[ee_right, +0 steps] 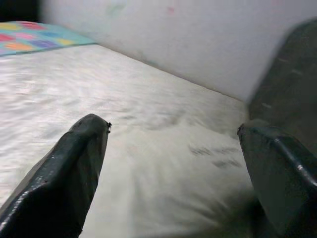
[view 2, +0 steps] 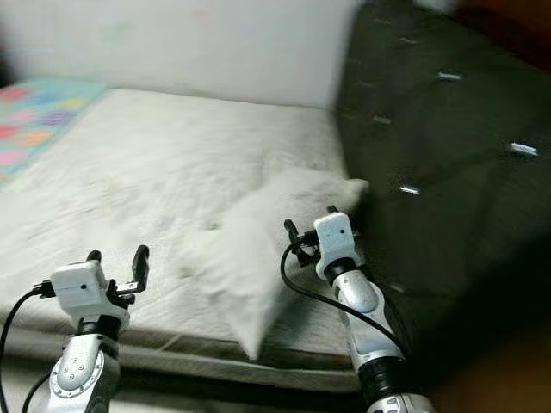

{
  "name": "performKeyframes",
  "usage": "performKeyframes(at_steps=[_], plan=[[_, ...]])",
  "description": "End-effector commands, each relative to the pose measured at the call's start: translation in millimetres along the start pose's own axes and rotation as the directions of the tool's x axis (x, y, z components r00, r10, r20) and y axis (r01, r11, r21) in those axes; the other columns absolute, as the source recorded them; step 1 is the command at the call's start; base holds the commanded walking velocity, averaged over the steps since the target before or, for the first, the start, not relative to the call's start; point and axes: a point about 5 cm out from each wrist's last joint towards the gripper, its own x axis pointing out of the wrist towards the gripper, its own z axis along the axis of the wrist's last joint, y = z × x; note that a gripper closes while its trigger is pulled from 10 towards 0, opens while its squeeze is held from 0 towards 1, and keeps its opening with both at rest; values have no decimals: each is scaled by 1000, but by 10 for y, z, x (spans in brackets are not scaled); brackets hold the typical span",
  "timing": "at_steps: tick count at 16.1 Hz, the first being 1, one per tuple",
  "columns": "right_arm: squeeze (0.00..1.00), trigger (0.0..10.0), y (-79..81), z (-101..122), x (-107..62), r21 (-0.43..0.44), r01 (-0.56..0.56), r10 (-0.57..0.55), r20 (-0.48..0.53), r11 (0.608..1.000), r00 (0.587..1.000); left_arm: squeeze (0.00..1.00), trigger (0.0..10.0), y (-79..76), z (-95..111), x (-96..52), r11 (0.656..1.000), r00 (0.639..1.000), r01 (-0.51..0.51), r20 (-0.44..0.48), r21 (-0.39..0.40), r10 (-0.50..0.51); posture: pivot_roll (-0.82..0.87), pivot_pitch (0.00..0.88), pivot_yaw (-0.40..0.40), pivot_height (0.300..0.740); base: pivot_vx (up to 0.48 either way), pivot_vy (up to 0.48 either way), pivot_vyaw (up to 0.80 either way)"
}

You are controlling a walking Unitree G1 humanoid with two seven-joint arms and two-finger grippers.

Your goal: Clean up the room

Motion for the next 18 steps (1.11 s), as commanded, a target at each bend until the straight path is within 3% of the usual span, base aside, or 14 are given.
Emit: performKeyframes(at_steps=[1,9,13,18], plan=[[0,10000,20,26,20,-9,-16,16,9,1000,1000,0,10000,10,3,-5,1000,1000,-11,3,11,11,-34,0,-49,740,0,0,800],[0,10000,37,28,-4,35,-11,11,12,999,1000,0,10000,53,6,-68,1000,1000,-17,-2,22,17,-24,0,-53,740,0,0,100],[0,10000,13,-64,-171,54,8,-8,-10,998,1000,0,10000,190,0,-192,997,998,-62,-5,38,62,-34,0,-39,740,0,0,0],[0,10000,-23,-64,-226,65,17,-16,-19,998,1000,0,10000,194,-15,-246,998,998,-61,-29,27,62,-37,0,-38,740,0,0,0]])
